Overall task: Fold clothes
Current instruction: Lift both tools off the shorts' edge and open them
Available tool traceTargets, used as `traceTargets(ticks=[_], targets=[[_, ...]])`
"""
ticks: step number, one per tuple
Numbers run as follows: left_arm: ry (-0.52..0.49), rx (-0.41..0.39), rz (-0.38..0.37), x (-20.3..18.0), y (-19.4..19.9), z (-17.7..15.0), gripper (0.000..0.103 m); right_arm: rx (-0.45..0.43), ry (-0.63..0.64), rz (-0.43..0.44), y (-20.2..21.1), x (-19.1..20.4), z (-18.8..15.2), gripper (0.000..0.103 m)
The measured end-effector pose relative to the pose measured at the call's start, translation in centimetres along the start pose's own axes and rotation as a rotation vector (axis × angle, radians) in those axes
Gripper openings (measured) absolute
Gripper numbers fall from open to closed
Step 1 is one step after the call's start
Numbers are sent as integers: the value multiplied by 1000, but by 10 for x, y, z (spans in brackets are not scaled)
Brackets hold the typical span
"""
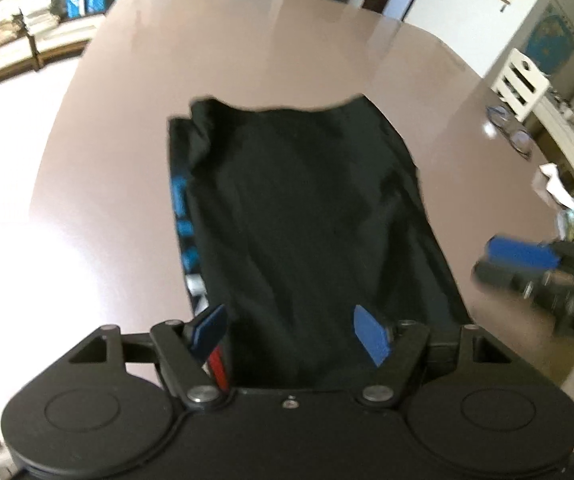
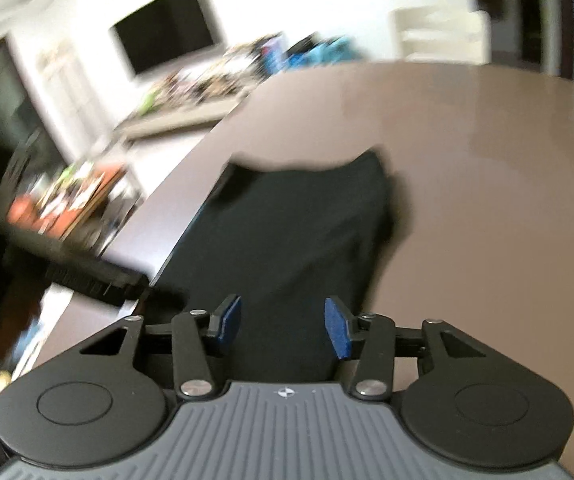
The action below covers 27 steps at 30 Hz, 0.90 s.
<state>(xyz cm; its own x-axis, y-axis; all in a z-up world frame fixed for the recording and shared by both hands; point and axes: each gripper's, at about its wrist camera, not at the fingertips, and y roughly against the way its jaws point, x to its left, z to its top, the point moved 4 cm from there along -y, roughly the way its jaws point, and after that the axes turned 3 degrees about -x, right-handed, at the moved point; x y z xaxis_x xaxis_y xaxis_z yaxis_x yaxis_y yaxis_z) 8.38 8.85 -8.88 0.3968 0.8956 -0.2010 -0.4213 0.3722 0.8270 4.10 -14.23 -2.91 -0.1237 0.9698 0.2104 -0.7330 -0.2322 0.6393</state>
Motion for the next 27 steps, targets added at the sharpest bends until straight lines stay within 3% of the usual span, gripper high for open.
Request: traceTargets(ticks=[1, 4, 6, 9, 12, 14, 17, 19, 27], targets=[[-1, -9, 2, 0, -3, 6, 62, -11, 5, -21, -7, -3, 5, 21], [12, -32, -12, 0, -11, 26, 50, -28, -23, -57, -33, -15, 21, 19], [15, -48, -8, 0, -19, 41, 49, -29, -18, -89, -52, -19, 32, 19], [23, -61, 6, 4, -33, 64, 49, -28, -26, -118, -76, -25, 42, 22], [30, -55, 21, 9, -48, 80, 49, -34, -28, -145, -104, -29, 53, 34], [34, -41, 34, 13, -59, 87, 49, -33, -13, -160, -119, -30, 57, 37], [40, -18, 39, 19, -75, 93, 49, 1, 13, -183, -138, -32, 56, 34], [36, -15, 43, 20, -81, 96, 49, 36, 14, -186, -148, -34, 51, 16], [14, -30, 87, 20, -95, 113, 49, 31, 54, -188, -170, -35, 54, 16]])
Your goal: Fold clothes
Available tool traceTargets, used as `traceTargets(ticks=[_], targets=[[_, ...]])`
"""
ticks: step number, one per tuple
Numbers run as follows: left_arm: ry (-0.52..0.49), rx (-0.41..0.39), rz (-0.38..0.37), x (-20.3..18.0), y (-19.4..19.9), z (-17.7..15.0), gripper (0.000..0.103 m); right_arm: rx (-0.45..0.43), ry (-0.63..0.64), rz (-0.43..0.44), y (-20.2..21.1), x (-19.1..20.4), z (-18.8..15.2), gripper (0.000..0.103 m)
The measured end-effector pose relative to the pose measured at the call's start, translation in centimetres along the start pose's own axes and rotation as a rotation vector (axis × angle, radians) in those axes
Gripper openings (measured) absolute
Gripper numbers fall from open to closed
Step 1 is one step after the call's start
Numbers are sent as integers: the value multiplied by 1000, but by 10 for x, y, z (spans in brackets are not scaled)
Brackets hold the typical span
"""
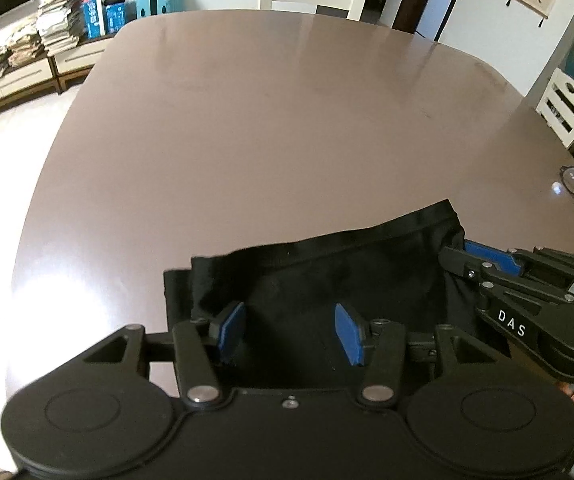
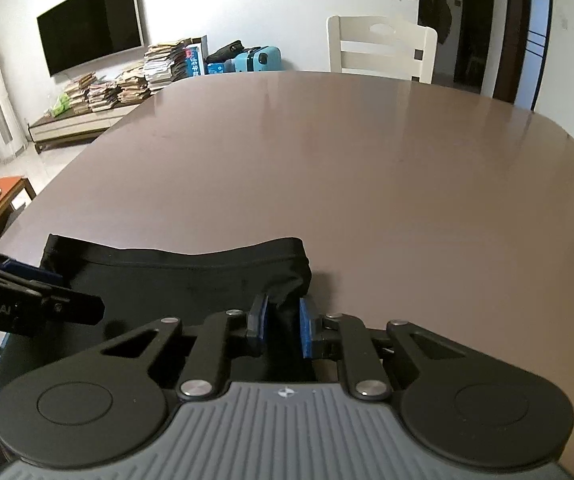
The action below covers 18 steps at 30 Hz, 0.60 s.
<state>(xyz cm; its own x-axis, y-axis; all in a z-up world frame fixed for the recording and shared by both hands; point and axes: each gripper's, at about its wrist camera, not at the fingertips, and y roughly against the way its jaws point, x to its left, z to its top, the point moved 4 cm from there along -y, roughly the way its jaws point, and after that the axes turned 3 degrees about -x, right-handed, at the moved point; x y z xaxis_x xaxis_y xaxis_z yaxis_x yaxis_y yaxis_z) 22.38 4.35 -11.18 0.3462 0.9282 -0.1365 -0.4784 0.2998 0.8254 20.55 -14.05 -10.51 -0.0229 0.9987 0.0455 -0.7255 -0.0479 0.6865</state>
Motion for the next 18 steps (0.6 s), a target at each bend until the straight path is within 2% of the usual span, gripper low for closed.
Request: traceTargets(ticks=[3, 5, 6, 7, 9, 10, 12, 15, 18], targets=[[9, 16, 12, -1, 2, 0, 49, 23, 2, 16, -4, -1, 5, 20], [27, 1, 15, 1, 24, -8, 50, 32, -47, 27, 15, -3, 6, 28], [31, -4, 14, 0, 30, -10, 56, 37, -72, 32, 24, -5, 7, 39], [39, -16, 13, -1, 46, -17, 65, 42, -88, 38, 39, -3, 6, 48], [36, -24, 19, -4, 68, -31, 80, 52, -113, 57, 70, 2, 2, 56], [29, -27, 26, -7, 83, -42, 85, 56, -122, 70, 86, 5, -2, 65], [20, -18, 34, -10, 99, -59, 90, 77, -130, 75, 102, 10, -8, 75], [49, 31, 55, -11, 118, -87, 97, 137, -140, 48, 133, 20, -26, 77], [60, 63, 56, -8, 126, -99, 97, 169, -144, -2, 161, 34, -46, 82]])
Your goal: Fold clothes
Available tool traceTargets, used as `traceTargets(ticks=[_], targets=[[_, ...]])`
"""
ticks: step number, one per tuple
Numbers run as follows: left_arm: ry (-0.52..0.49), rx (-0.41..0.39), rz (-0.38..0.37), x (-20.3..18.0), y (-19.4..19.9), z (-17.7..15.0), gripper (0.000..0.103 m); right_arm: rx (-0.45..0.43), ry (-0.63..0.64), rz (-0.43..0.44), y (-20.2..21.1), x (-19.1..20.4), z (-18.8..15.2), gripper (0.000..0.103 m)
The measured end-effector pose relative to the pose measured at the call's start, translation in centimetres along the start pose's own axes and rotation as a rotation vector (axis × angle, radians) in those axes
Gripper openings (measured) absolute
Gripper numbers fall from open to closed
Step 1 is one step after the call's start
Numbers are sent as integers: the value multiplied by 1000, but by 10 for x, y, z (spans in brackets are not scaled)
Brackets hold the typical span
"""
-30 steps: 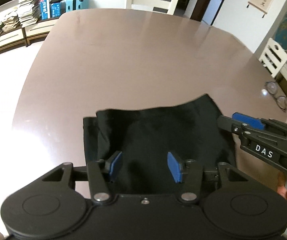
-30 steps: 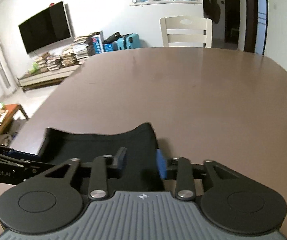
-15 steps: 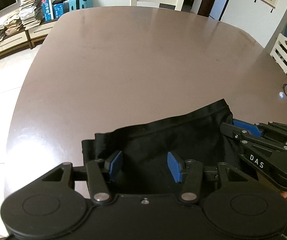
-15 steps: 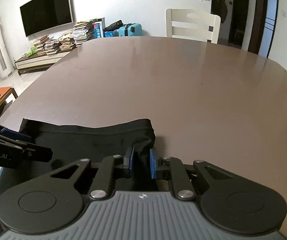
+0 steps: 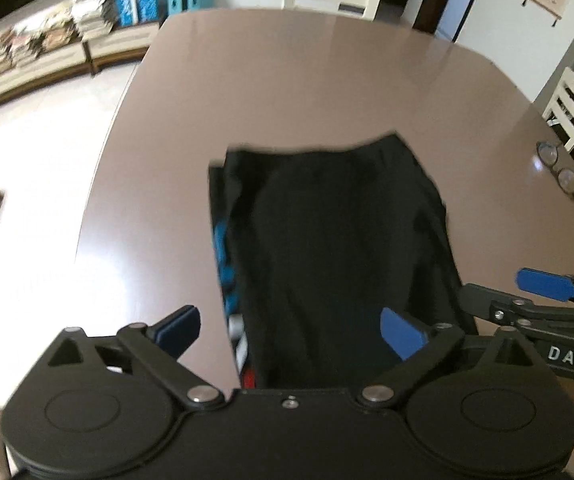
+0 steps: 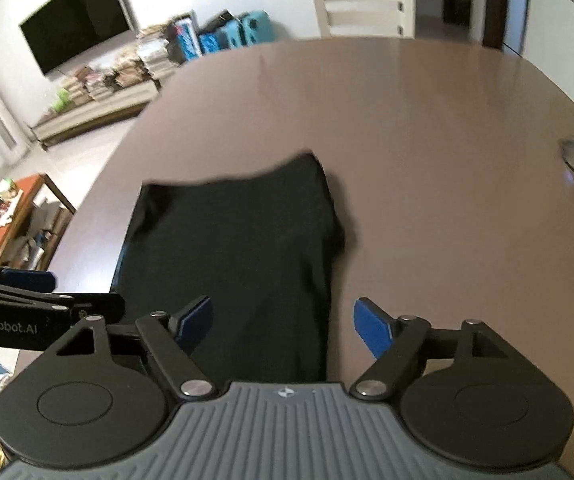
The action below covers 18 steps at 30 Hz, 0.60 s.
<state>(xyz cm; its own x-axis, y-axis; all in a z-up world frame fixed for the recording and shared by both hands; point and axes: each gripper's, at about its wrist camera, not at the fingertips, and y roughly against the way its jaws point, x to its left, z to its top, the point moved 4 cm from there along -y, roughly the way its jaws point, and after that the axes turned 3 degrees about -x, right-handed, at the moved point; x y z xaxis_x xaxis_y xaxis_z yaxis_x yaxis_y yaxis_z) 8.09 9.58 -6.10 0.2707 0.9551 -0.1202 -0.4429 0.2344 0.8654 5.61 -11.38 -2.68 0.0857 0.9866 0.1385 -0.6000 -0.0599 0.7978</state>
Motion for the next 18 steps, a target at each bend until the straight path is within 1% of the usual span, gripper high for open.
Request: traceTargets(ticks=[1, 2, 4, 7, 9, 11, 12, 13, 17, 18], targets=[[-10, 11, 13, -2, 4, -10, 97, 8, 4, -15, 5, 3, -6, 84], [-15, 13, 21, -4, 6, -13, 97, 15, 8, -31, 10, 7, -12, 84], [-18, 20, 38, -5, 12, -22, 97, 33, 4, -75, 17, 11, -24, 91], [-9, 39, 61, -5, 19, -37, 97, 63, -19, -155, 27, 13, -36, 95], [-1, 44, 99, -8, 25, -49, 97, 50, -31, -143, 33, 8, -40, 95], [14, 49, 116, -10, 32, -60, 97, 45, -32, -114, 40, 5, -45, 97], [30, 49, 122, -11, 36, -65, 97, 47, -24, -101, 42, 4, -47, 97], [56, 50, 145, -13, 42, -72, 97, 50, -16, -88, 44, 2, -49, 97], [85, 68, 165, -21, 50, -88, 97, 49, 19, -63, 55, -2, -50, 99], [93, 71, 169, -24, 53, -94, 97, 33, 46, -50, 61, -2, -53, 101]])
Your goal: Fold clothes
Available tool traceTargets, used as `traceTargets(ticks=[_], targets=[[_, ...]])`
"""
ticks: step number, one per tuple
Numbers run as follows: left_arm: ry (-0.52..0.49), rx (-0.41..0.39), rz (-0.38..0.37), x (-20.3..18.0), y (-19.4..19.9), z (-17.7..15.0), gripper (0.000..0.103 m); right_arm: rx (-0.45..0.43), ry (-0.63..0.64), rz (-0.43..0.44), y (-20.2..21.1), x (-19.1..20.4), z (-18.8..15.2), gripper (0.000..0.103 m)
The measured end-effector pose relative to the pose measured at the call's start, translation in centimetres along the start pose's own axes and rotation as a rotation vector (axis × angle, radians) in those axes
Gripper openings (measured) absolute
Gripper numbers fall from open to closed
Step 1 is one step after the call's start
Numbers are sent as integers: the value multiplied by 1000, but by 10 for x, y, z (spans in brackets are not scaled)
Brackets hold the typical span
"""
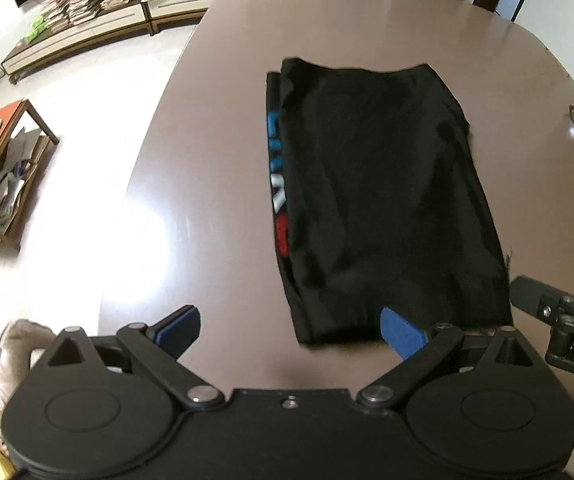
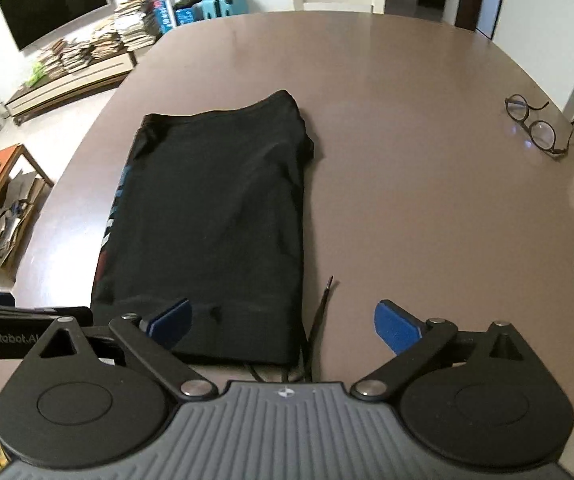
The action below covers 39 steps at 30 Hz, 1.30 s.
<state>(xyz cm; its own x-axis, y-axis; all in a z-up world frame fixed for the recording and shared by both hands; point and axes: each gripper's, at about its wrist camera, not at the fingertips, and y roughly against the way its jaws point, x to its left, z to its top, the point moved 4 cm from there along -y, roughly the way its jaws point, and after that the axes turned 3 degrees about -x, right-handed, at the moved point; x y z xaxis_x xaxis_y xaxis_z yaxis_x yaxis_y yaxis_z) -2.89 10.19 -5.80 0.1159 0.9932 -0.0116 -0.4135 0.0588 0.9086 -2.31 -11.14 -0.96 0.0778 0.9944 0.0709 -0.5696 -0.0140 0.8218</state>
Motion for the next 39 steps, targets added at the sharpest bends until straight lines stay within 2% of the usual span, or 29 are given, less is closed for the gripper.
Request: traceTargets(ticks=[8, 21, 24, 28, 32, 34, 39], targets=[[36, 21, 19, -7, 16, -28, 97, 15, 50, 52, 21, -4, -15, 102], [21, -11, 23, -16, 26, -24, 99, -44, 54, 56, 37, -4, -17, 103], [0, 17, 49, -17, 25, -24, 99, -44, 51, 53, 36, -3, -17, 103], [4, 15, 42, -14, 26, -24, 99, -52, 53, 52, 37, 1, -17, 103], [-20, 18, 68, -13, 27, -23, 99, -58, 59, 48, 37, 4, -17, 103], [-14, -6, 55, -13, 30, -23, 99, -56, 56, 47, 37, 5, -17, 103], [-20, -9, 42, -12, 31, -24, 98, -58, 52, 44, 38, 7, -18, 103]])
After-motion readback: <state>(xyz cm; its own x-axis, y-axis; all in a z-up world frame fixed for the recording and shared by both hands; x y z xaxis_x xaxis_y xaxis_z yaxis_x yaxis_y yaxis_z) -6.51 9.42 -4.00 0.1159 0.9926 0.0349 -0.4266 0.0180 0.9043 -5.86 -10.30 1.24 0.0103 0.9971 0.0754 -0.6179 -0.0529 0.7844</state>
